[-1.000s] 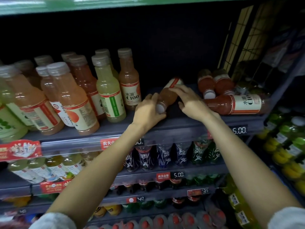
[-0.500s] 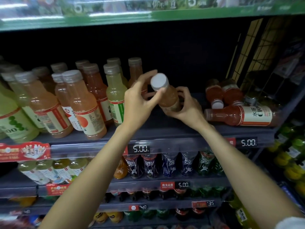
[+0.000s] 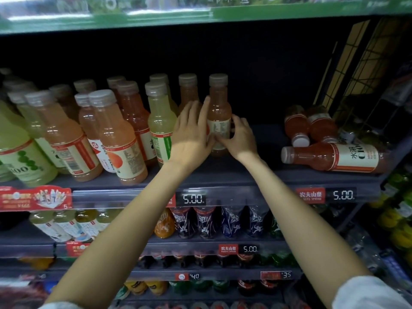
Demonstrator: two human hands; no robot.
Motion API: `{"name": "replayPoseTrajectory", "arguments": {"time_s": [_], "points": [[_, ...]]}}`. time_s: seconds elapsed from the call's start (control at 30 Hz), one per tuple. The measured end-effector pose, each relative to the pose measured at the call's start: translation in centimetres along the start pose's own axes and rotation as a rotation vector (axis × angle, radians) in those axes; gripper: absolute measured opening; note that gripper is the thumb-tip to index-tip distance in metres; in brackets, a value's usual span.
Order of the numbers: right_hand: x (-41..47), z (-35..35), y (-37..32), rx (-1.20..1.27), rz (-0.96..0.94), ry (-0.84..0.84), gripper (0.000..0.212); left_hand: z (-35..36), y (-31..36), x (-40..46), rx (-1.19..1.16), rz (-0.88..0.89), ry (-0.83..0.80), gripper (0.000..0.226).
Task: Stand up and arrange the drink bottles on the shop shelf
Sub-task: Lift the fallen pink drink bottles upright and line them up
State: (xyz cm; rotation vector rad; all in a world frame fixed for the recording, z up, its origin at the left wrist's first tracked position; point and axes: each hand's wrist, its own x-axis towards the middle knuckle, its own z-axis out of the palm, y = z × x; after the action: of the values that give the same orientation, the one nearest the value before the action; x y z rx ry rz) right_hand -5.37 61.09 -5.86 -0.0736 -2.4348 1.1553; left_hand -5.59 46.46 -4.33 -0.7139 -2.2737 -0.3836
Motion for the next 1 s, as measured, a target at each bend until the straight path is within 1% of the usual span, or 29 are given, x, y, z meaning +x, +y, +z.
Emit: {"name": "replayPoseTrajectory", "arguments": {"time_s": [0.1, 0.2, 0.27, 0.3, 0.37, 0.43, 0.53, 0.6, 0.67, 0.7, 0.77, 0.83, 0.87, 0.9, 1.0], "points": [[0.5, 0.7, -0.1, -0.092, 0.013, 0.019, 0.068, 0.6, 0.3, -0.2, 0.049, -0.013, -0.058, 0.078], [0.4, 0.9, -0.4, -0.057, -0.003, 0.033, 0.068, 1.0, 0.5, 0.1, 0.077, -0.029, -0.126, 0.08], [-0.3, 0.4, -0.5, 0.023, -0.024, -0.031, 0.067, 1.1, 0.5, 0.0, 0.079, -0.036, -0.143, 0.08], [-0.7, -0.2, -0.4, 0.023, -0.044, -0.075, 0.066, 1.1, 0.6, -0.1, 0.078, -0.034, -0.137, 0.078], [-1.9, -1.5, 0.1, -0.064, -0.124, -0.132, 0.063, 1.1, 0.9, -0.5, 0.068, -0.012, -0.08, 0.072], [-3.2, -3.2, 1.2, -0.163, -0.22, -0.101, 0.058, 1.2, 1.5, -0.9, 0.045, 0.039, -0.002, 0.063], [-5.3, -6.9, 3.0, -0.358, -0.317, 0.055, 0.047, 1.5, 3.3, -0.8, -0.079, 0.156, 0.02, 0.055], [-6.5, -9.6, 4.3, -0.482, -0.344, 0.158, 0.041, 2.0, 5.0, -0.2, -0.181, 0.219, -0.048, 0.058], [-7.5, -12.1, 5.7, -0.615, -0.284, 0.212, 0.041, 2.8, 6.9, 0.8, -0.286, 0.226, -0.21, 0.067], [-8.0, -13.4, 6.3, -0.693, -0.22, 0.198, 0.044, 3.4, 8.2, 1.4, -0.335, 0.208, -0.319, 0.073], [-8.6, -15.2, 7.3, -0.838, -0.091, 0.108, 0.053, 4.6, 10.2, 2.4, -0.401, 0.159, -0.542, 0.082], [-8.9, -16.8, 8.0, -0.951, -0.009, 0.012, 0.065, 6.0, 11.9, 3.0, -0.446, 0.154, -0.692, 0.082], [-8.7, -17.3, 8.3, -0.987, -0.004, -0.03, 0.071, 6.5, 12.2, 3.0, -0.441, 0.174, -0.712, 0.077], [-8.8, -18.0, 8.6, -1.011, -0.001, -0.068, 0.076, 7.0, 12.7, 2.9, -0.422, 0.207, -0.697, 0.07], [-8.8, -19.4, 9.4, -1.009, -0.005, -0.154, 0.079, 7.0, 13.0, 2.0, -0.389, 0.267, -0.565, 0.052]]}}
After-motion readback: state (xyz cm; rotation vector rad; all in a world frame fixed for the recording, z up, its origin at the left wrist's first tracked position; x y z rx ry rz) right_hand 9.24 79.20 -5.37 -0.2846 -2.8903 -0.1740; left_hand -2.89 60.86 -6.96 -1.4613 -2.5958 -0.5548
